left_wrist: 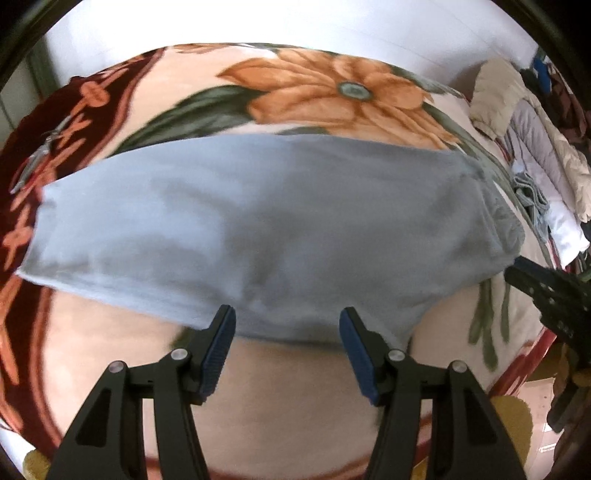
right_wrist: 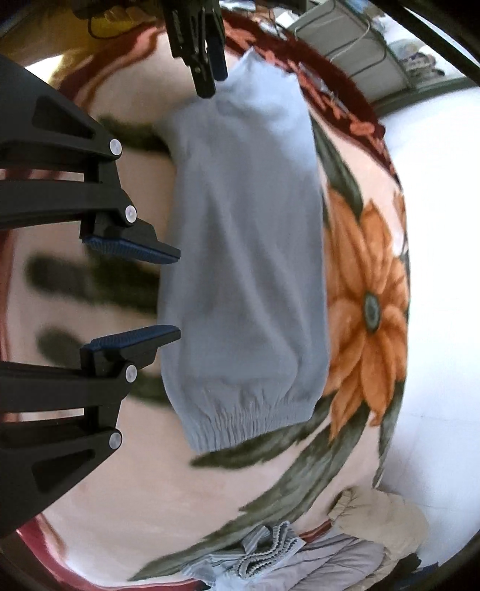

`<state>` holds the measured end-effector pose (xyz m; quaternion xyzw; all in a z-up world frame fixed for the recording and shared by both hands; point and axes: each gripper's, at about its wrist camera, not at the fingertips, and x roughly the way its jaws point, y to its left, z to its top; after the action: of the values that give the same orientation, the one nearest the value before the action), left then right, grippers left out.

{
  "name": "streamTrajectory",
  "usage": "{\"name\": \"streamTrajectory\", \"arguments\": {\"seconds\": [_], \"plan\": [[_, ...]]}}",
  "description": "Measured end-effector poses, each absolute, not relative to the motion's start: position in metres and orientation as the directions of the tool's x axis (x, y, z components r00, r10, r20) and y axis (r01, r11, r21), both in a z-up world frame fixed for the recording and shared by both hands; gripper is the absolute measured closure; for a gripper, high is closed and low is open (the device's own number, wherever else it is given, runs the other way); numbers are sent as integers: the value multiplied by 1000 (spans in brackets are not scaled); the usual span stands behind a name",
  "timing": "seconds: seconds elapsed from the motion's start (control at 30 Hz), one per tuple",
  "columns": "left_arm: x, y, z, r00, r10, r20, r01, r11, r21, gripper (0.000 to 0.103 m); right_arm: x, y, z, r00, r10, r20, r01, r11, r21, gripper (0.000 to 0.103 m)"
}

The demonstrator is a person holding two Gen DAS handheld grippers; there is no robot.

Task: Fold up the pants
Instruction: 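Open both grippers and lift them away from the folded pants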

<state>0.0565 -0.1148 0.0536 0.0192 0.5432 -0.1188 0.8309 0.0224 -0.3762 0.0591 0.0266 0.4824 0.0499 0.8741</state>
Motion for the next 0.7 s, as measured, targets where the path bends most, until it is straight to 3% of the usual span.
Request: {"name": "streamTrajectory", "arguments": {"seconds": [0.2, 0.7], "plan": [[41, -72, 77, 420, -145, -896, 172, 982, -78, 38, -2, -335, 78, 570, 159, -806, -82, 987, 137, 58], [-2, 27, 107, 479, -84, -874, 90, 995, -47, 36, -40, -245, 82, 579, 205, -789, -126, 979, 163, 52]]}}
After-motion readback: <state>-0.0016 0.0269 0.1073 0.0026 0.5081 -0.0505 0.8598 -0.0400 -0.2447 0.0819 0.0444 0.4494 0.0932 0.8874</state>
